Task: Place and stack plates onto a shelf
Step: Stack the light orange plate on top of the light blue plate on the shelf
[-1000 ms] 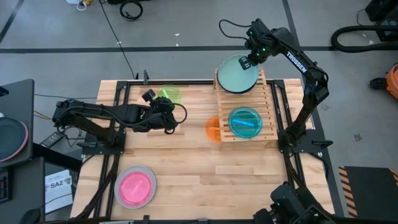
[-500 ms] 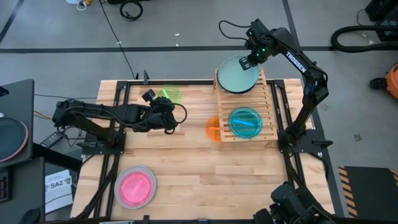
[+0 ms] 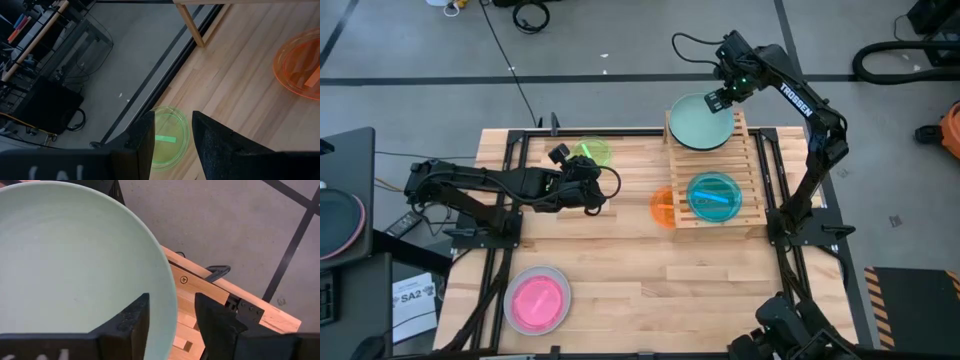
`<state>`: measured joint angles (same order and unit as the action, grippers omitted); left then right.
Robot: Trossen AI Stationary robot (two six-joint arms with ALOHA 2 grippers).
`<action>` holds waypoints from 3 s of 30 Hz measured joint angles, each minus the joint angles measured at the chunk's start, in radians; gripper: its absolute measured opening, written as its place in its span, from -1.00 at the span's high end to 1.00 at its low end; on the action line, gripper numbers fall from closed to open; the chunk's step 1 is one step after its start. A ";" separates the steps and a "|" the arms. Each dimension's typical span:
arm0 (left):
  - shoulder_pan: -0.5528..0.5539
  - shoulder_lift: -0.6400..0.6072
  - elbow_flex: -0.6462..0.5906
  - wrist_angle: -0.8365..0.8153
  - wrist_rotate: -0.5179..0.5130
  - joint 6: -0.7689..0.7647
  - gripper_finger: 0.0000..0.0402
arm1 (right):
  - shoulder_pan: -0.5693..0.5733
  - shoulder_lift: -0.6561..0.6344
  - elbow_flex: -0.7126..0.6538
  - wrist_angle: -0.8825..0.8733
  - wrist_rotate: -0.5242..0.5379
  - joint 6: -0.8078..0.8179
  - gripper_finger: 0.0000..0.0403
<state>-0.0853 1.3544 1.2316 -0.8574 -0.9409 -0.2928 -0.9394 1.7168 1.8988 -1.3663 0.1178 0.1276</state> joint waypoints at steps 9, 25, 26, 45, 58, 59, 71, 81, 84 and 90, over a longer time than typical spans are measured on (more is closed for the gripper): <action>0.000 0.001 -0.001 0.067 0.207 0.245 0.32 | 0.000 0.000 0.000 -0.025 0.045 -0.001 0.13; 0.102 0.079 -0.199 0.607 0.776 0.854 0.32 | 0.127 -0.299 -0.037 -0.079 0.045 0.079 0.13; 0.110 0.093 -0.205 0.626 0.788 0.861 0.32 | 0.157 -0.329 -0.054 -0.067 0.045 0.085 0.13; 0.181 0.486 -0.205 0.923 0.869 0.982 0.32 | 0.437 -0.778 -0.577 0.157 0.042 0.300 0.13; 0.178 0.595 -0.195 1.017 0.930 1.038 0.32 | 0.457 -0.817 -0.721 0.322 -0.004 0.296 0.13; 0.178 0.600 -0.199 1.011 0.932 1.039 0.32 | 0.460 -0.815 -0.722 0.337 -0.012 0.297 0.13; 0.181 0.681 -0.187 1.150 0.946 1.039 0.32 | 0.475 -0.806 -0.723 0.409 -0.020 0.289 0.13; 0.189 0.682 -0.187 1.156 0.943 1.039 0.49 | 0.475 -0.806 -0.723 0.408 -0.019 0.288 0.13; 0.189 0.682 -0.187 1.157 0.942 1.039 0.60 | 0.475 -0.806 -0.723 0.408 -0.019 0.288 0.13; 0.189 0.682 -0.187 1.156 0.942 1.039 0.82 | 0.475 -0.806 -0.723 0.408 -0.019 0.288 0.13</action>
<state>0.1040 2.0365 1.0443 0.2989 0.0012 0.7464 -0.4641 0.9112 1.1759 -0.9585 0.0990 0.4160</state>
